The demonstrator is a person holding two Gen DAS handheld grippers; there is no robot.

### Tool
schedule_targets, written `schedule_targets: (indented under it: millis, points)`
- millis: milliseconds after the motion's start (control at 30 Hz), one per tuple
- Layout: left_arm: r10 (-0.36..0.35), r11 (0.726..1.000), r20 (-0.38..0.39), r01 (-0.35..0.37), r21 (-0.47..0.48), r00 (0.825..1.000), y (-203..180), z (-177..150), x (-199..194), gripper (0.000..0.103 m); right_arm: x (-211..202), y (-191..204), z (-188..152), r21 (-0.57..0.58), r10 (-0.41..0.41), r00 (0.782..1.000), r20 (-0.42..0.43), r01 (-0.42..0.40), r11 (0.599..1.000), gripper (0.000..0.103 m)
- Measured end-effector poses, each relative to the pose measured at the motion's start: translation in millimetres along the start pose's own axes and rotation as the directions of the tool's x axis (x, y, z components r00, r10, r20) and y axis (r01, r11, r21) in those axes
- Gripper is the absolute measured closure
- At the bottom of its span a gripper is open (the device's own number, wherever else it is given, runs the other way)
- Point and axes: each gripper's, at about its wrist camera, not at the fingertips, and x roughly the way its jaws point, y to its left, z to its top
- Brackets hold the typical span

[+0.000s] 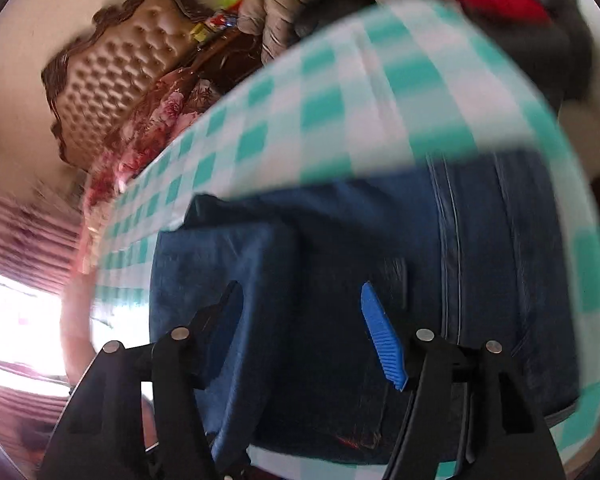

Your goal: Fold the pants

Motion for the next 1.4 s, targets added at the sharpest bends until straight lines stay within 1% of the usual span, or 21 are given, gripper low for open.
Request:
schedule_targets:
  millis: [100,167,300,500,533,567,600,633,667,700,733,800,867,933,1000,1033,1100,1167,1267,1333,1400]
  points:
    - [0.006,1.000,0.019,-0.006,-0.012,1.000,10,-2,-4,0.093,13,-11,-14,0.056,0.127,0.991,-0.046,-0.125,0.991,0.041]
    - [0.012,1.000,0.027,-0.011,-0.016,1.000,11,-2,-7,0.093,19,-8,-13,0.068,0.180,0.982,-0.065,-0.175,0.982,0.041]
    - [0.017,0.998,0.041,-0.015,-0.054,0.999,14,2,-18,0.093,40,9,-5,0.063,0.200,0.971,-0.129,-0.194,0.979,0.041]
    - [0.034,0.996,0.086,-0.027,-0.082,0.996,18,8,-33,0.093,74,28,8,0.033,0.224,0.959,-0.173,-0.221,0.975,0.043]
    - [0.043,0.997,0.090,-0.037,-0.062,0.995,15,7,-33,0.093,78,30,12,0.020,0.222,0.961,-0.162,-0.222,0.975,0.050]
    - [0.053,0.998,0.088,-0.050,-0.038,0.995,11,5,-31,0.093,81,33,14,-0.005,0.207,0.967,-0.150,-0.210,0.978,0.077]
    - [0.072,0.997,0.088,-0.070,-0.019,0.994,7,1,-28,0.092,83,37,16,-0.045,0.177,0.973,-0.146,-0.185,0.982,0.084]
    - [0.086,0.996,0.093,-0.087,0.001,0.992,4,-2,-25,0.087,83,40,16,-0.074,0.169,0.975,-0.142,-0.180,0.981,0.087]
    - [0.117,0.992,0.102,-0.121,0.039,0.988,-3,-9,-21,0.071,81,44,15,-0.104,0.165,0.976,-0.139,-0.180,0.978,0.088]
    - [0.152,0.984,0.105,-0.161,0.077,0.983,-10,-17,-16,0.060,80,45,15,-0.121,0.160,0.977,-0.141,-0.178,0.977,0.089]
    - [0.160,0.980,0.101,-0.170,0.106,0.982,-15,-22,-12,0.055,80,44,14,-0.126,0.156,0.977,-0.142,-0.174,0.977,0.089]
    - [0.198,0.961,0.085,-0.210,0.182,0.977,-27,-34,-1,0.057,81,42,14,-0.126,0.153,0.978,-0.143,-0.171,0.977,0.089]
    - [0.250,0.938,0.086,-0.263,0.227,0.965,-35,-40,6,0.073,82,43,12,-0.142,0.137,0.981,-0.140,-0.157,0.977,0.089]
    - [0.275,0.925,0.086,-0.288,0.250,0.958,-36,-37,7,0.087,81,44,13,-0.150,0.131,0.982,-0.133,-0.150,0.977,0.090]
    - [0.303,0.897,0.145,-0.333,0.290,0.942,-39,-30,-4,0.090,64,48,18,-0.155,0.163,0.981,-0.107,-0.178,0.972,0.090]
    - [0.321,0.874,0.216,-0.377,0.308,0.922,-43,-20,-17,0.091,51,48,21,-0.161,0.186,0.979,-0.089,-0.198,0.967,0.090]
    - [0.318,0.860,0.283,-0.400,0.315,0.905,-48,-7,-31,0.091,15,52,28,-0.196,0.211,0.977,-0.032,-0.213,0.957,0.090]
    - [0.286,0.863,0.338,-0.395,0.316,0.896,-58,11,-40,0.091,-15,48,33,-0.211,0.209,0.978,0.018,-0.200,0.957,0.090]
    - [0.231,0.868,0.367,-0.361,0.341,0.901,-83,24,-31,0.091,-39,27,39,-0.216,0.141,0.987,0.071,-0.123,0.969,0.090]
    - [0.194,0.864,0.343,-0.326,0.383,0.919,-102,22,-15,0.091,-36,6,41,-0.193,0.067,0.995,0.075,-0.052,0.980,0.090]
    - [0.155,0.858,0.286,-0.272,0.435,0.946,-119,18,7,0.090,-25,-15,41,-0.181,0.002,0.998,0.060,0.009,0.984,0.090]
